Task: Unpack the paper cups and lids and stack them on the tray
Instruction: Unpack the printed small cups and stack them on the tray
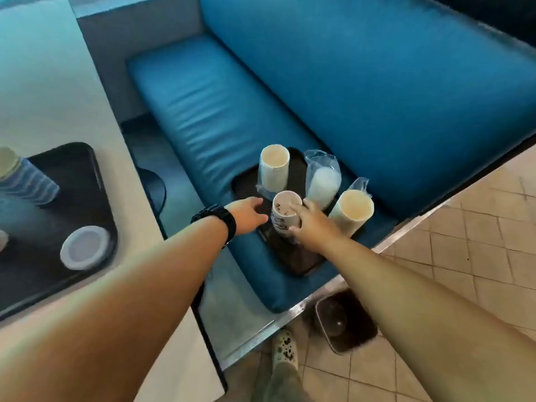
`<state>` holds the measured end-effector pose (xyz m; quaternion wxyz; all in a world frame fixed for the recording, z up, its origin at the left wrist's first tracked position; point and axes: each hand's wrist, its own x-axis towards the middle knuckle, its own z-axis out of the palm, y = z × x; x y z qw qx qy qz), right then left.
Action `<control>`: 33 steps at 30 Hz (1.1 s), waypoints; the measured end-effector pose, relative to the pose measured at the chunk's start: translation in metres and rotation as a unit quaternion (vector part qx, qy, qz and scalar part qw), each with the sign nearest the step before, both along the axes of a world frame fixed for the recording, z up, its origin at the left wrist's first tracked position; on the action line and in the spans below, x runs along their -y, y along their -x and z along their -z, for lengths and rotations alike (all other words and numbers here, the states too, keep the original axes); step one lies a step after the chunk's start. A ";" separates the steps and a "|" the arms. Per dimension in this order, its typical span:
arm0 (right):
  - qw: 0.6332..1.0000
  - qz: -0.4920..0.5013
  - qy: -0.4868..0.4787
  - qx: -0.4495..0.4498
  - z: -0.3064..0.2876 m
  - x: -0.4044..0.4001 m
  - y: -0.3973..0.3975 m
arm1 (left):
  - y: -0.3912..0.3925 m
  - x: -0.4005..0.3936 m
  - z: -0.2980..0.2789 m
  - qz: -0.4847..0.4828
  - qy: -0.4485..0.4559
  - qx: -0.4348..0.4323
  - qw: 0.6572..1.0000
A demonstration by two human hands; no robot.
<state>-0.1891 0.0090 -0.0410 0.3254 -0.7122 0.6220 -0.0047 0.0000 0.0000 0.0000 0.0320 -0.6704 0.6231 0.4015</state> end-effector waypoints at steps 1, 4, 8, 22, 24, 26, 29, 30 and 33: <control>1.000 -0.004 -0.007 -0.009 0.007 0.004 0.001 | 0.008 0.004 0.006 -0.003 -0.011 -0.004 1.000; 0.999 -0.016 -0.014 -0.026 0.029 0.007 0.004 | 0.025 0.011 0.024 -0.033 -0.058 -0.019 0.998; 1.000 0.006 0.010 -0.006 0.046 0.006 0.014 | 0.037 0.010 0.052 -0.008 -0.091 -0.053 0.994; 0.969 -0.015 0.122 0.215 -0.105 0.007 -0.026 | 0.014 -0.049 -0.048 -0.213 0.209 -0.237 0.924; 0.956 -0.035 0.140 0.256 -0.148 -0.003 -0.044 | 0.002 -0.060 -0.074 -0.263 0.305 -0.245 0.882; 0.943 -0.063 0.153 0.289 -0.184 -0.018 -0.067 | -0.019 -0.073 -0.100 -0.295 0.371 -0.240 0.847; 0.928 -0.126 0.169 0.306 -0.222 -0.042 -0.107 | -0.057 -0.104 -0.126 -0.327 0.432 -0.229 0.809; 0.924 -0.150 0.166 0.310 -0.231 -0.052 -0.124 | -0.071 -0.120 -0.132 -0.341 0.442 -0.229 0.798; 0.912 -0.201 0.152 0.325 -0.245 -0.084 -0.176 | -0.114 -0.169 -0.145 -0.362 0.466 -0.223 0.776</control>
